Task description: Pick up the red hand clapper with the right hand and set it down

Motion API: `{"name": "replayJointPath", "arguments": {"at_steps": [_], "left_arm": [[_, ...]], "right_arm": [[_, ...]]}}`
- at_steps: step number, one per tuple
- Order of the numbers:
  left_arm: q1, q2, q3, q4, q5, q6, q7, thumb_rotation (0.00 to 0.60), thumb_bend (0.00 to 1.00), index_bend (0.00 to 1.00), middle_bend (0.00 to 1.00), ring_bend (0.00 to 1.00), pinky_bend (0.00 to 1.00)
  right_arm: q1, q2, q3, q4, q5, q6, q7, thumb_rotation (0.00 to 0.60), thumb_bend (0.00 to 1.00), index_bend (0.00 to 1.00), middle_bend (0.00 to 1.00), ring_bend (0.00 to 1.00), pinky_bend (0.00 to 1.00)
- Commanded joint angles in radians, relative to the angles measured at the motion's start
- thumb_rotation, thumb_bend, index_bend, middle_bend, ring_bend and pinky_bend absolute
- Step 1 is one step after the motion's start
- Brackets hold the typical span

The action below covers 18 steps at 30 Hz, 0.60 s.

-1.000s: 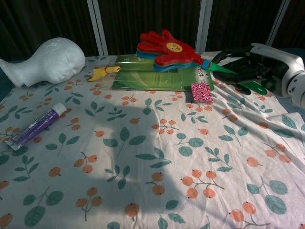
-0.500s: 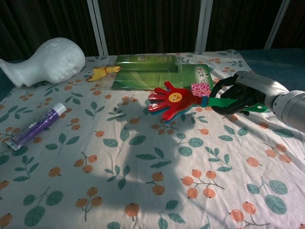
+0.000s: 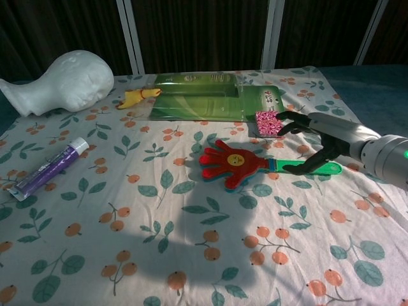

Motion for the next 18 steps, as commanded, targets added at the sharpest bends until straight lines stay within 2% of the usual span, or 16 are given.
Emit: {"name": "replayJointPath", "arguments": {"at_steps": [1,4,7,11,12,15,18], "left_arm": [[0.001,0.0,0.001,0.001,0.001,0.002,-0.001,0.6,0.49,0.0,0.0,0.0,0.18],[0.003,0.0,0.001,0.002,0.003,0.006,-0.001,0.6,0.49,0.0,0.0,0.0,0.18],[0.005,0.0,0.0,0.001,0.003,0.011,0.001,0.6,0.49,0.0,0.0,0.0,0.18],[0.019,-0.023,-0.028,0.011,-0.027,0.039,0.062,0.6,0.49,0.0,0.0,0.0,0.17],[0.022,-0.032,-0.036,0.013,-0.04,0.042,0.083,0.6,0.49,0.0,0.0,0.0,0.17],[0.024,-0.046,-0.048,0.012,-0.065,0.035,0.128,0.6,0.49,0.0,0.0,0.0,0.16],[0.021,-0.055,-0.046,0.01,-0.058,0.027,0.149,0.6,0.49,0.0,0.0,0.0,0.16]], "right_arm": [[0.012,0.065,-0.016,-0.069,0.053,-0.023,-0.089,0.6,0.28,0.0,0.1,0.0,0.0],[0.008,0.13,-0.033,-0.141,0.061,-0.001,-0.157,0.6,0.28,0.0,0.04,0.0,0.0],[-0.031,0.217,-0.072,-0.241,-0.009,0.077,-0.205,0.6,0.28,0.0,0.0,0.0,0.0],[-0.153,0.342,-0.182,-0.348,-0.245,0.293,-0.252,0.6,0.27,0.0,0.0,0.0,0.0],[-0.207,0.371,-0.222,-0.356,-0.326,0.383,-0.255,0.6,0.27,0.0,0.0,0.0,0.0],[-0.349,0.406,-0.302,-0.303,-0.481,0.607,-0.224,0.6,0.27,0.0,0.0,0.0,0.0],[-0.445,0.403,-0.334,-0.197,-0.56,0.75,-0.151,0.6,0.27,0.0,0.0,0.0,0.0]]}}
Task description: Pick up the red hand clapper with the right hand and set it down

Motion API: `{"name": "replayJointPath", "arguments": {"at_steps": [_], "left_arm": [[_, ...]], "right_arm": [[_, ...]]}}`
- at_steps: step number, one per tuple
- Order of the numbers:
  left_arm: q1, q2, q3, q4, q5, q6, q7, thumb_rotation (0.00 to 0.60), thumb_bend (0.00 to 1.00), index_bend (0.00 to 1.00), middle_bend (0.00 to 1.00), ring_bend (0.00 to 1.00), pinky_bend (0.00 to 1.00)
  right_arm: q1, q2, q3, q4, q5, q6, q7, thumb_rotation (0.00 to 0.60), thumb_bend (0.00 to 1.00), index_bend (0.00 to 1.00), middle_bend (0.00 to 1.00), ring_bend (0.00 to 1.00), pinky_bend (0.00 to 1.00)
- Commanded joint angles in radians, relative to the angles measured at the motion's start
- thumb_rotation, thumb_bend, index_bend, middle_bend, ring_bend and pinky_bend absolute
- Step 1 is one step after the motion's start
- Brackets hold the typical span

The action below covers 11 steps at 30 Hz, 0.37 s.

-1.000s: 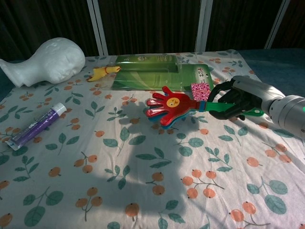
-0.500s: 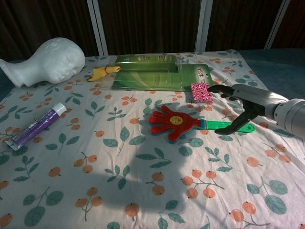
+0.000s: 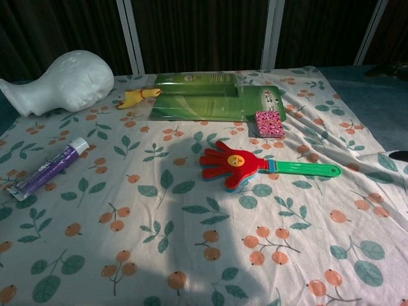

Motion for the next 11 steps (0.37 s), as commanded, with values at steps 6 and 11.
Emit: {"name": "replayJointPath", "arguments": {"at_steps": [6,11], "left_arm": [[0.004,-0.052,-0.015,0.011,0.013,0.017,0.101,0.6,0.49,0.0,0.0,0.0,0.14],[0.004,-0.057,-0.01,0.007,0.017,0.009,0.114,0.6,0.49,0.0,0.0,0.0,0.14]], "right_arm": [[-0.268,0.1,-0.12,0.137,-0.315,0.39,0.111,0.6,0.27,0.0,0.0,0.0,0.0],[-0.274,0.133,-0.117,0.125,-0.302,0.347,0.149,0.6,0.27,0.0,0.0,0.0,0.0]]}}
